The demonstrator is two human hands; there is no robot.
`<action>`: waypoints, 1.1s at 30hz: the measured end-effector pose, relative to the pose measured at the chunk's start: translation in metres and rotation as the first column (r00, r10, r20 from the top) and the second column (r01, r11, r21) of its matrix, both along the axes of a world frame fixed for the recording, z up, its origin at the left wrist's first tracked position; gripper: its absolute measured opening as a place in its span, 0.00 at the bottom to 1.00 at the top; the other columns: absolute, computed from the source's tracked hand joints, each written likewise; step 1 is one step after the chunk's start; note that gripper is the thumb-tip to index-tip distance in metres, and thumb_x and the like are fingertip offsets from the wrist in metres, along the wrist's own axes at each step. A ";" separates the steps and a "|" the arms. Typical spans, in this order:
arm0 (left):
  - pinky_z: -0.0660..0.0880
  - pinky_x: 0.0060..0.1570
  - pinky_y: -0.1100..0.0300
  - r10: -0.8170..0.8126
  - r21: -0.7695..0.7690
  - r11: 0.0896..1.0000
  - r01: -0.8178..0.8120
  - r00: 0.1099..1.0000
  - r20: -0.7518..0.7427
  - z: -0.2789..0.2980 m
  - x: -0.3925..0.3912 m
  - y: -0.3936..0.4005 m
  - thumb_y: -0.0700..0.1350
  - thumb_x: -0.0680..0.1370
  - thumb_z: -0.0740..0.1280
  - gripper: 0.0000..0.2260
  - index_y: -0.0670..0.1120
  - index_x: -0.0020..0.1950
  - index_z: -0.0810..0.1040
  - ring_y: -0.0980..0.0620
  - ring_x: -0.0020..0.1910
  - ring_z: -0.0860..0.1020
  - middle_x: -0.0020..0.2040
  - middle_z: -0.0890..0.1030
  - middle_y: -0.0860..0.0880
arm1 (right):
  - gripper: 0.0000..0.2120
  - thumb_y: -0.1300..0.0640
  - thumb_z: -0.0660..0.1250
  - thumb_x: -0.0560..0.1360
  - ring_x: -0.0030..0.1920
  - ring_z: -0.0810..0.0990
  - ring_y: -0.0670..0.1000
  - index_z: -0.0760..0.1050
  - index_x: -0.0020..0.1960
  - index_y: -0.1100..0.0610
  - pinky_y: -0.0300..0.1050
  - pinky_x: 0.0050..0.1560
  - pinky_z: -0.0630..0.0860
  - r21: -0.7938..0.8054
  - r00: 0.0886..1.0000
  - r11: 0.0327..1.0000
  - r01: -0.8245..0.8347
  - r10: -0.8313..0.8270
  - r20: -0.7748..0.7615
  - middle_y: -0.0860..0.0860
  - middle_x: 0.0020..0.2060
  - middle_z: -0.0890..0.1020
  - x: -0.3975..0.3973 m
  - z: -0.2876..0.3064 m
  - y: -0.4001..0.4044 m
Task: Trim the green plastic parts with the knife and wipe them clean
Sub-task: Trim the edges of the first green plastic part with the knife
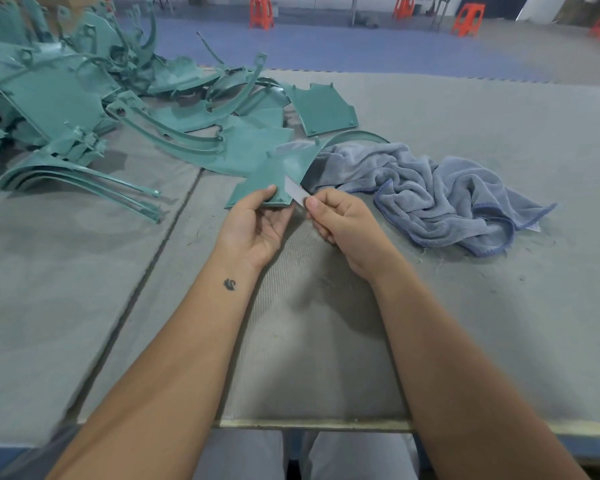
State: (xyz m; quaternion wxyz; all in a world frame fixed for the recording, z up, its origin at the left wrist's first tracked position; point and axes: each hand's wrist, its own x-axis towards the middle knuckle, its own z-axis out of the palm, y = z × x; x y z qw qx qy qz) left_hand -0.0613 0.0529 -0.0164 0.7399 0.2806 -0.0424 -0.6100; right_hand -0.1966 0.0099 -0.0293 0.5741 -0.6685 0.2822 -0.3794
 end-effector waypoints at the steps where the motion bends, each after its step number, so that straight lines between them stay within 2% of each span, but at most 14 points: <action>1: 0.82 0.34 0.59 0.004 -0.008 1.000 -0.004 1.000 -0.010 0.000 0.001 0.000 0.33 0.80 0.60 0.06 0.36 0.48 0.76 0.47 0.33 0.84 0.39 0.83 0.41 | 0.13 0.59 0.61 0.81 0.27 0.62 0.45 0.73 0.37 0.55 0.33 0.28 0.60 0.009 1.000 1.000 0.008 -0.008 0.012 0.50 0.26 0.66 -0.001 0.001 -0.001; 5: 0.81 0.31 0.59 -0.002 -0.015 1.000 0.001 1.000 -0.025 0.000 0.002 0.002 0.33 0.80 0.59 0.06 0.35 0.48 0.76 0.47 0.33 0.84 0.38 0.83 0.40 | 0.13 0.61 0.61 0.81 0.25 0.62 0.42 0.72 0.37 0.57 0.31 0.27 0.61 0.027 0.999 0.999 -0.033 0.032 0.034 0.49 0.24 0.67 -0.002 0.002 -0.001; 8: 0.80 0.28 0.58 -0.017 -0.010 1.000 0.016 0.999 -0.029 0.002 0.000 0.002 0.34 0.81 0.58 0.08 0.34 0.45 0.74 0.44 0.32 0.84 0.36 0.82 0.36 | 0.13 0.62 0.62 0.80 0.24 0.63 0.42 0.73 0.37 0.58 0.32 0.26 0.60 0.016 0.993 0.993 -0.113 0.113 -0.019 0.48 0.23 0.68 0.000 0.001 0.000; 11: 0.79 0.26 0.58 0.000 0.008 1.000 0.000 0.999 -0.038 0.003 -0.002 0.001 0.33 0.81 0.59 0.06 0.35 0.47 0.73 0.45 0.30 0.83 0.35 0.82 0.36 | 0.12 0.61 0.62 0.80 0.25 0.63 0.42 0.73 0.38 0.58 0.31 0.27 0.61 -0.008 0.993 0.994 -0.113 0.113 -0.046 0.48 0.24 0.68 0.001 0.000 -0.001; 15: 0.80 0.27 0.61 -0.004 0.036 0.999 0.004 1.000 -0.006 0.002 -0.003 0.000 0.34 0.81 0.60 0.06 0.35 0.45 0.74 0.47 0.28 0.83 0.34 0.82 0.38 | 0.12 0.61 0.62 0.80 0.26 0.63 0.43 0.74 0.38 0.58 0.32 0.28 0.61 -0.012 0.997 0.997 -0.075 0.075 -0.035 0.53 0.27 0.68 0.002 -0.002 -0.003; 20: 0.77 0.25 0.65 -0.036 0.059 0.998 0.033 0.998 0.047 0.000 -0.001 0.000 0.35 0.80 0.61 0.05 0.36 0.48 0.75 0.51 0.27 0.82 0.32 0.82 0.42 | 0.12 0.61 0.61 0.81 0.26 0.64 0.43 0.73 0.39 0.57 0.31 0.27 0.61 0.043 0.997 0.999 0.025 -0.028 0.068 0.53 0.28 0.67 0.001 -0.002 -0.006; 25: 0.78 0.26 0.64 -0.047 0.031 0.999 0.045 0.997 0.061 0.000 -0.002 0.001 0.34 0.80 0.60 0.05 0.36 0.51 0.75 0.50 0.29 0.83 0.34 0.83 0.41 | 0.12 0.60 0.61 0.81 0.25 0.63 0.43 0.73 0.38 0.57 0.32 0.26 0.60 0.094 0.978 0.987 0.132 -0.145 0.150 0.48 0.24 0.67 0.001 -0.001 -0.008; 27: 0.79 0.27 0.63 -0.031 0.017 0.999 0.030 0.998 0.056 0.000 -0.002 0.000 0.34 0.81 0.60 0.05 0.37 0.53 0.75 0.49 0.31 0.83 0.38 0.83 0.40 | 0.12 0.60 0.61 0.81 0.26 0.63 0.44 0.73 0.39 0.56 0.33 0.27 0.59 0.082 0.983 0.991 0.104 -0.115 0.142 0.48 0.24 0.68 0.000 -0.001 -0.007; 29: 0.80 0.29 0.62 -0.013 0.014 1.000 0.013 0.999 0.049 0.000 -0.003 -0.001 0.33 0.81 0.59 0.05 0.36 0.53 0.75 0.48 0.32 0.83 0.41 0.82 0.39 | 0.11 0.60 0.62 0.80 0.26 0.63 0.44 0.74 0.39 0.56 0.35 0.27 0.59 0.048 0.996 0.999 0.008 -0.013 0.089 0.50 0.25 0.68 -0.001 -0.001 -0.005; 31: 0.80 0.30 0.61 -0.005 0.012 1.000 0.005 0.999 0.040 0.000 -0.005 -0.001 0.33 0.81 0.58 0.07 0.34 0.48 0.75 0.48 0.31 0.82 0.38 0.82 0.39 | 0.12 0.60 0.63 0.80 0.25 0.63 0.44 0.74 0.38 0.57 0.34 0.27 0.59 0.009 0.998 0.998 -0.064 0.064 0.010 0.49 0.24 0.68 0.000 -0.002 -0.002; 33: 0.80 0.29 0.62 -0.006 0.022 1.000 0.005 0.999 0.047 0.000 -0.005 -0.001 0.33 0.81 0.58 0.07 0.35 0.47 0.75 0.49 0.28 0.82 0.33 0.82 0.40 | 0.12 0.61 0.63 0.80 0.25 0.63 0.43 0.73 0.38 0.58 0.33 0.27 0.60 -0.001 0.999 0.999 -0.046 0.046 -0.017 0.49 0.24 0.68 0.002 -0.002 -0.002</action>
